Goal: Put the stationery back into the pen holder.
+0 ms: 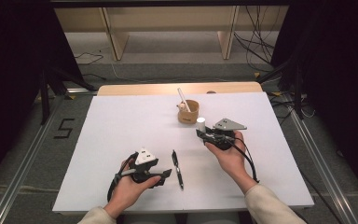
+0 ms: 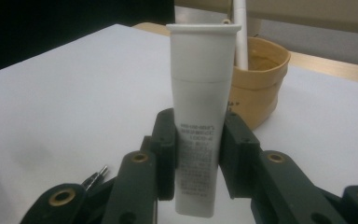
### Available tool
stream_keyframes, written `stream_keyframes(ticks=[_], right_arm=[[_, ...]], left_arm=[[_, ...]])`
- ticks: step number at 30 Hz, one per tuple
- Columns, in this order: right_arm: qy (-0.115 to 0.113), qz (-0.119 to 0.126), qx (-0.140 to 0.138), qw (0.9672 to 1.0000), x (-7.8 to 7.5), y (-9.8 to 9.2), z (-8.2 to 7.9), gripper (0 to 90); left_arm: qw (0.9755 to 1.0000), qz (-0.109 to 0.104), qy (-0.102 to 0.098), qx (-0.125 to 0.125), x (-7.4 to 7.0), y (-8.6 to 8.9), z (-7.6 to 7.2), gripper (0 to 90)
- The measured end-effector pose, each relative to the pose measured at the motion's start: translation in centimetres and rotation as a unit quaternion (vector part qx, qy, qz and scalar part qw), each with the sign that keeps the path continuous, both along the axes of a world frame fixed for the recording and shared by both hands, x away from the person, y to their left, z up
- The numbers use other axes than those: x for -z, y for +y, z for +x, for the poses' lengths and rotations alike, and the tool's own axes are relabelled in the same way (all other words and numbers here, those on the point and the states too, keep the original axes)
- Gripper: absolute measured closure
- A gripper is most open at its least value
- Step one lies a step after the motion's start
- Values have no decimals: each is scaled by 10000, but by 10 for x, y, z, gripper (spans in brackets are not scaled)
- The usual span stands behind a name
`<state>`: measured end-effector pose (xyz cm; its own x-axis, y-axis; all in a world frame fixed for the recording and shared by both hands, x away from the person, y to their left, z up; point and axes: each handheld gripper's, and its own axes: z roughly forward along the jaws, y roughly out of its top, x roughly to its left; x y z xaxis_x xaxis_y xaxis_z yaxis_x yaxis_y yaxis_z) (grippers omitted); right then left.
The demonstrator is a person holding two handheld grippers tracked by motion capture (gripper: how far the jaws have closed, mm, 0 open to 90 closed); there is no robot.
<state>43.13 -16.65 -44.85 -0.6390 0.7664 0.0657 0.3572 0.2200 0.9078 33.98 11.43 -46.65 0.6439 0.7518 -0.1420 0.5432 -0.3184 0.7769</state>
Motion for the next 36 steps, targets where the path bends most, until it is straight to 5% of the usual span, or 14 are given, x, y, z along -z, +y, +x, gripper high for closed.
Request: stream_keyframes(ticks=[36], right_arm=[[-25,-25,392,9992,-13,18,55,697]], left_arm=[[10000,25,32,38,2,-2,0,314]])
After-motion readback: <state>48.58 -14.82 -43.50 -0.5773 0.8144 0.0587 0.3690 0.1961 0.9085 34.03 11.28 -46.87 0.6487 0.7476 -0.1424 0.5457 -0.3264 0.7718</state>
